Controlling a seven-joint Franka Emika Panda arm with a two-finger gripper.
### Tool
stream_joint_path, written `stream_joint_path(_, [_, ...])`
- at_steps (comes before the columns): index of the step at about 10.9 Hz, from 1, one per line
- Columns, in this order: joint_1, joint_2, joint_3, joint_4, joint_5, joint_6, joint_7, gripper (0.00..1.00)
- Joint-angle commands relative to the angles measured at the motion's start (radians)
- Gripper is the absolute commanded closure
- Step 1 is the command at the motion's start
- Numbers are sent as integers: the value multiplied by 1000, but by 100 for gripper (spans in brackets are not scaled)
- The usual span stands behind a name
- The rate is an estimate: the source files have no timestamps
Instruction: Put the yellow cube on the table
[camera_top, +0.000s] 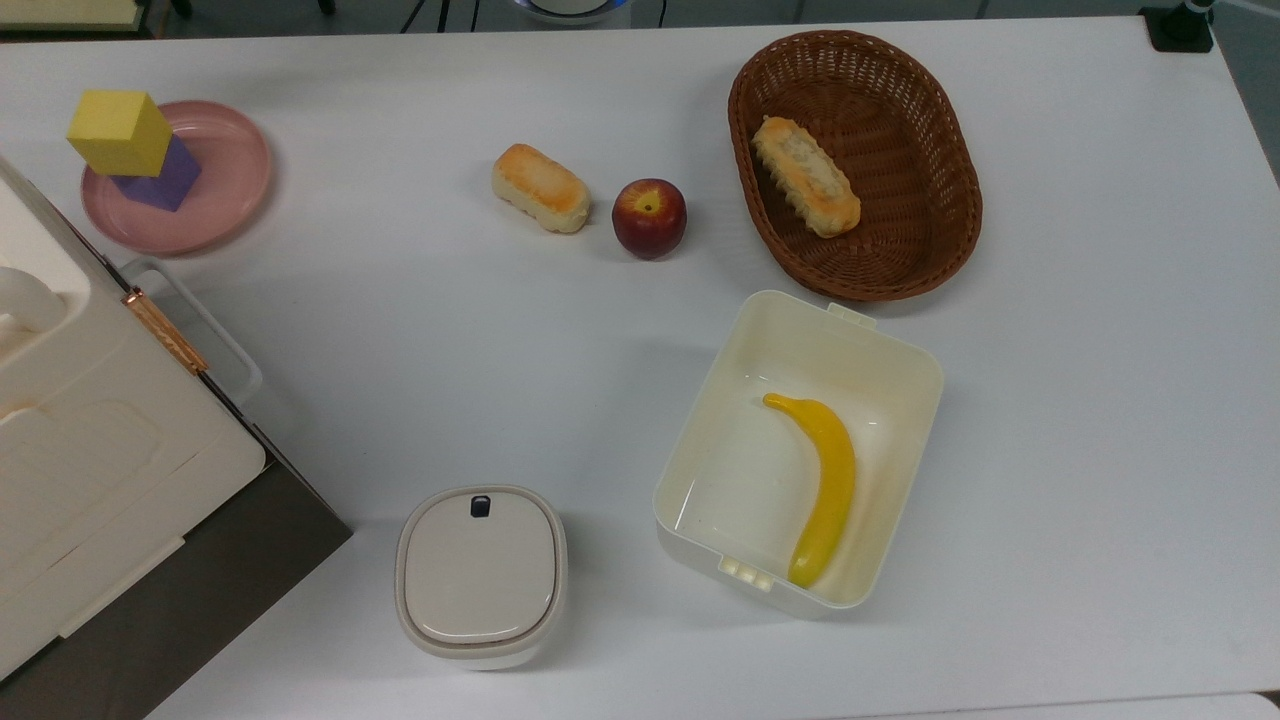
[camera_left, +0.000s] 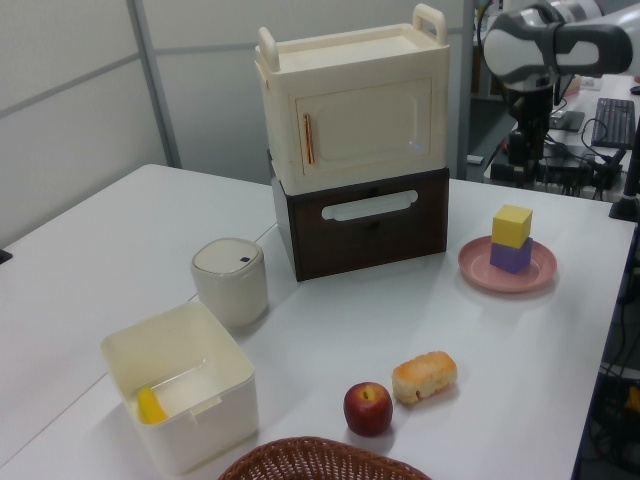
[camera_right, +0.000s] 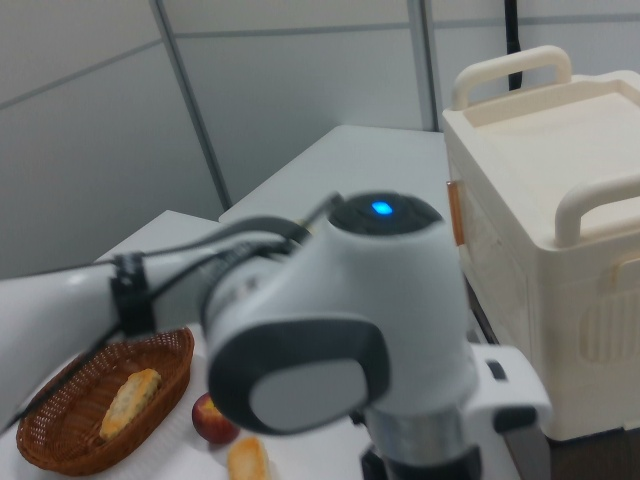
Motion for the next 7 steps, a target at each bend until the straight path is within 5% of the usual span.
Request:
stream_joint_path(1, [-38,93,0,-23,-17,121,-49,0])
stream_joint_path(7, [-29,219,6,-54,-12,212,-74,0])
